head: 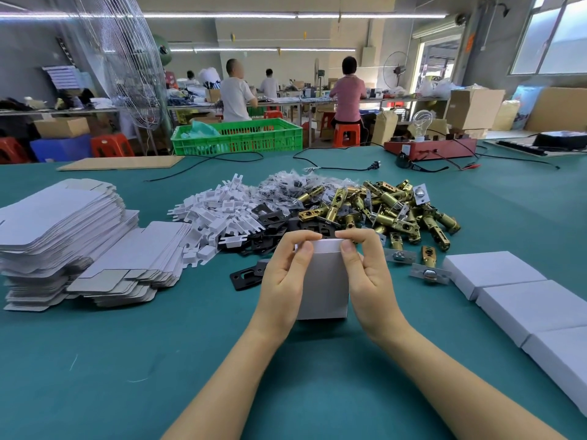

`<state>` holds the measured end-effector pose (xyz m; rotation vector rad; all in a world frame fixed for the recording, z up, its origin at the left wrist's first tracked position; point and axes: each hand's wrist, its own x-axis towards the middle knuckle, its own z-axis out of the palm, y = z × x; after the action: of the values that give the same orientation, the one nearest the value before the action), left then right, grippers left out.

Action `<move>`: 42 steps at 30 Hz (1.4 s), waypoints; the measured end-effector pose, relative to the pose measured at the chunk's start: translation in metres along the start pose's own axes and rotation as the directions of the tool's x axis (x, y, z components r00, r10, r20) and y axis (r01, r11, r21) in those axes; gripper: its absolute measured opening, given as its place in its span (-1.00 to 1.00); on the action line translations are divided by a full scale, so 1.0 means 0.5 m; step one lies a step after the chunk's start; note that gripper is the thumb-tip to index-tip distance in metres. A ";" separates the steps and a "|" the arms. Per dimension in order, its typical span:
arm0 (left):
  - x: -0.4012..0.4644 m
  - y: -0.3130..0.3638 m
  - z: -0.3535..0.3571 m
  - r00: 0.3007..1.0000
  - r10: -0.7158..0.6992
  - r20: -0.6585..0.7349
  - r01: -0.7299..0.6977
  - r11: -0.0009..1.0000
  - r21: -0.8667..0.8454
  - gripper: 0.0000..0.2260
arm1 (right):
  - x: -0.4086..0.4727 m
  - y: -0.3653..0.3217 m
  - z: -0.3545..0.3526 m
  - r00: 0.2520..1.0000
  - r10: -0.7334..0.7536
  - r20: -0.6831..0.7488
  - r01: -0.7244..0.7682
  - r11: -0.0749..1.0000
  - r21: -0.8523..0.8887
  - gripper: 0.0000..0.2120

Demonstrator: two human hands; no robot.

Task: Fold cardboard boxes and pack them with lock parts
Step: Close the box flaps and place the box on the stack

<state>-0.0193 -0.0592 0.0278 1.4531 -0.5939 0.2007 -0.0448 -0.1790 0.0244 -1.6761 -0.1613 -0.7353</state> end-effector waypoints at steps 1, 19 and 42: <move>0.000 0.000 0.001 1.000 0.007 -0.004 -0.007 1.000 0.008 -0.84 | 0.001 0.001 0.000 1.000 -0.003 0.005 0.003 1.000 -0.007 -0.86; -0.001 -0.009 -0.004 0.997 0.083 -0.007 -0.082 0.993 0.079 -0.78 | 0.004 0.012 -0.007 0.993 -0.104 0.055 0.106 0.993 -0.046 -0.88; -0.010 -0.029 -0.006 0.980 0.199 -0.007 -0.196 0.970 0.140 -0.91 | -0.007 0.027 -0.005 0.976 -0.179 0.121 0.189 0.979 -0.073 -0.88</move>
<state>-0.0161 -0.0571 0.0127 1.5235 -0.7196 0.4214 -0.0420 -0.1837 0.0112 -1.8009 -0.3750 -0.7941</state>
